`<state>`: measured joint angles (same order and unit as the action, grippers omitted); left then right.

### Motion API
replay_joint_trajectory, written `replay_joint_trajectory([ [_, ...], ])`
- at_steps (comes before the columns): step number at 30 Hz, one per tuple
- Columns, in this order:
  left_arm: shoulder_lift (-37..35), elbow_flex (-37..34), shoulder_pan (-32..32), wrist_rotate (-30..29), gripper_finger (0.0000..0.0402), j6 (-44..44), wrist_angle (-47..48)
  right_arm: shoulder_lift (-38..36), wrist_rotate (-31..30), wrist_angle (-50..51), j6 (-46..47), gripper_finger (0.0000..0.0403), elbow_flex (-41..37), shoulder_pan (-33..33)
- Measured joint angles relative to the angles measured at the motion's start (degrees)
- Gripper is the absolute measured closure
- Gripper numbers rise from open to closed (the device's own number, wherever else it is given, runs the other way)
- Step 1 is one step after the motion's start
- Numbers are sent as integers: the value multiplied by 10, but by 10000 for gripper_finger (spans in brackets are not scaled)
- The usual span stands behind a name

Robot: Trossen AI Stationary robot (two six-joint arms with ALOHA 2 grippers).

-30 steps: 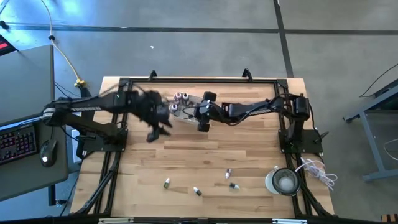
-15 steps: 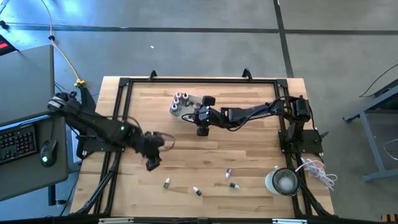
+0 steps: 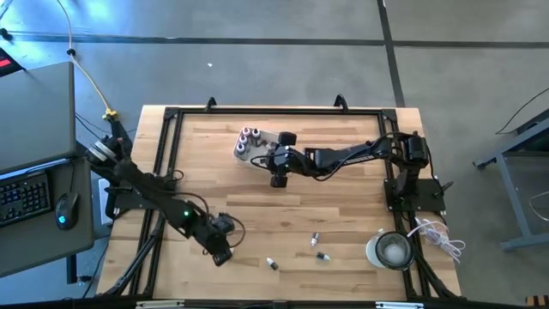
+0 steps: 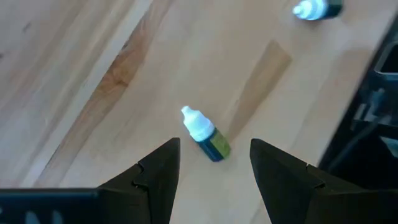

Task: Pick & Place food coloring
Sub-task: Put the small left green food coloring bottle into the white bin

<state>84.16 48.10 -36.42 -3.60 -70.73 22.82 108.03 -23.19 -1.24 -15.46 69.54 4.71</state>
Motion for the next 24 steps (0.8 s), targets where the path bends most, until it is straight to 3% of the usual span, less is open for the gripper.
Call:
replay_joint_trajectory([
  [13, 77, 0, 0, -9, 209, -65, -41, 0, 23, -4, -5, 226, 0, 0],
  [24, 116, 3, 0, 3, 209, -65, -63, 0, -5, -120, -193, 226, 12, 2],
])
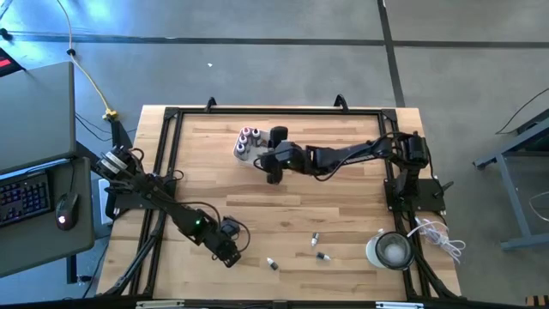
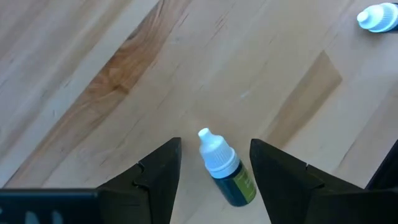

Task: Pick & Place food coloring
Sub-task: Put the small left green food coloring bottle into the white bin

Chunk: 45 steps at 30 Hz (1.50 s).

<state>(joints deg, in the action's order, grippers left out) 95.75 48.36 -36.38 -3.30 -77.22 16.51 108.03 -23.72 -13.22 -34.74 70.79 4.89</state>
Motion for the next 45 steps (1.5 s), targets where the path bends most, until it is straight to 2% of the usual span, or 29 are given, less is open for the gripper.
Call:
replay_joint_trajectory([
  [5, 4, 0, 0, 2, 230, 4, 3, 0, -73, -4, -17, 226, 36, 0],
  [11, 4, -2, 0, 2, 307, -4, 12, 0, -141, -1, -19, 226, 63, 0],
  [16, 4, -2, 1, 6, 364, -24, 6, 0, -194, 0, -83, 226, 69, 0],
  [19, 5, -2, 1, 7, 385, -39, 3, 0, -214, -3, -105, 226, 69, 0],
  [22, 4, -2, 1, 9, 393, -26, 3, 0, -207, -5, -108, 226, 69, 0],
  [28, -9, -2, 18, 18, 394, 71, 9, 0, -203, -18, -129, 226, 69, 0],
  [32, -27, -4, 39, 45, 384, 133, 21, 0, -203, -18, -129, 226, 69, 0],
  [35, -37, 5, 51, 75, 357, 165, 27, 0, -203, -17, -130, 226, 69, 0],
  [41, -36, 56, 53, 142, 284, 204, 127, 0, -203, -17, -133, 226, 69, 0],
  [45, -36, 97, 31, 136, 257, 200, 179, 0, -203, -16, -133, 226, 69, 0],
])
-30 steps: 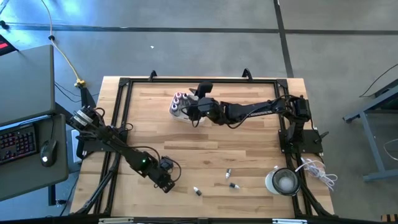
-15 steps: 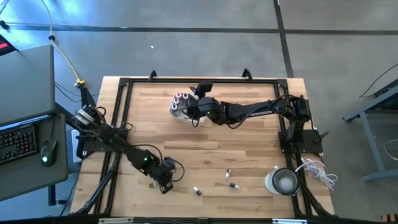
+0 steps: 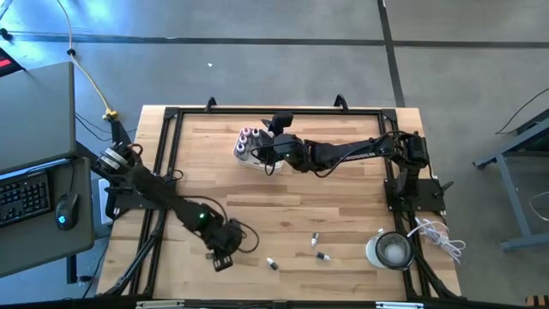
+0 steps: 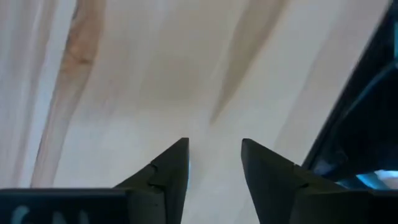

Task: Pick & Place food coloring
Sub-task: Put the small left green food coloring bottle into the white bin

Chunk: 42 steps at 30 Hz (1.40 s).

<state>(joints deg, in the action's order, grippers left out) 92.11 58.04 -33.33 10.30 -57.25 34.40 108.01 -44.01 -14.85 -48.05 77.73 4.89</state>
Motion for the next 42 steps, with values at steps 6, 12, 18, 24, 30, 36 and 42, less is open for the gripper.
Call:
replay_joint_trajectory([
  [6, 11, 9, -47, -83, 253, -23, 52, 0, 0, 0, 5, 226, 0, 0],
  [12, 45, 10, -88, -91, 253, -45, 78, 0, 7, 9, 6, 226, 0, 0],
  [18, 76, 11, -103, -89, 253, -45, 78, 0, 29, 12, 16, 226, 0, 0],
  [24, 81, 12, -102, -94, 253, -28, 82, 0, 26, 21, 22, 226, 0, -1],
  [30, 82, 11, -102, -105, 294, -34, 87, 0, 0, 26, 22, 226, 0, -4],
  [36, 81, 13, -95, -124, 350, -77, 92, 0, -122, 34, 30, 226, 0, -26],
  [42, 79, 45, -47, -197, 322, -24, 105, -5, -150, 154, 80, 226, 0, -53],
])
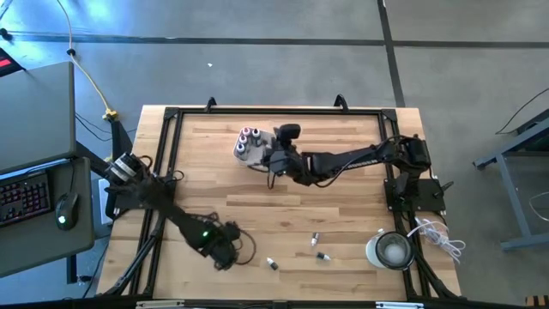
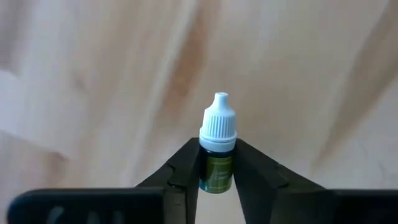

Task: Pick & Place food coloring
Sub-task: Put the small left green food coloring bottle into the white bin

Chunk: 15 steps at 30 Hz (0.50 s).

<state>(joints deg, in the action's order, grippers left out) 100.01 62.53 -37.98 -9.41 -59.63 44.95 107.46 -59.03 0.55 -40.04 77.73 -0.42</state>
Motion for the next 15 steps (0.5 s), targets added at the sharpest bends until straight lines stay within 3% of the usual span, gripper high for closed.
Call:
replay_joint_trajectory([
  [5, -1, 38, 81, -63, 309, 42, 107, -29, 25, 172, 165, 226, 0, -14],
  [8, -1, 49, 145, -142, 314, 116, 144, -54, 25, 305, 306, 226, 0, -21],
  [11, -1, 63, 211, -197, 317, 215, 128, -80, 60, 443, 467, 226, 0, -30],
  [15, -1, 69, 306, -201, 318, 363, 39, -98, 125, 598, 680, 226, -3, -44],
])
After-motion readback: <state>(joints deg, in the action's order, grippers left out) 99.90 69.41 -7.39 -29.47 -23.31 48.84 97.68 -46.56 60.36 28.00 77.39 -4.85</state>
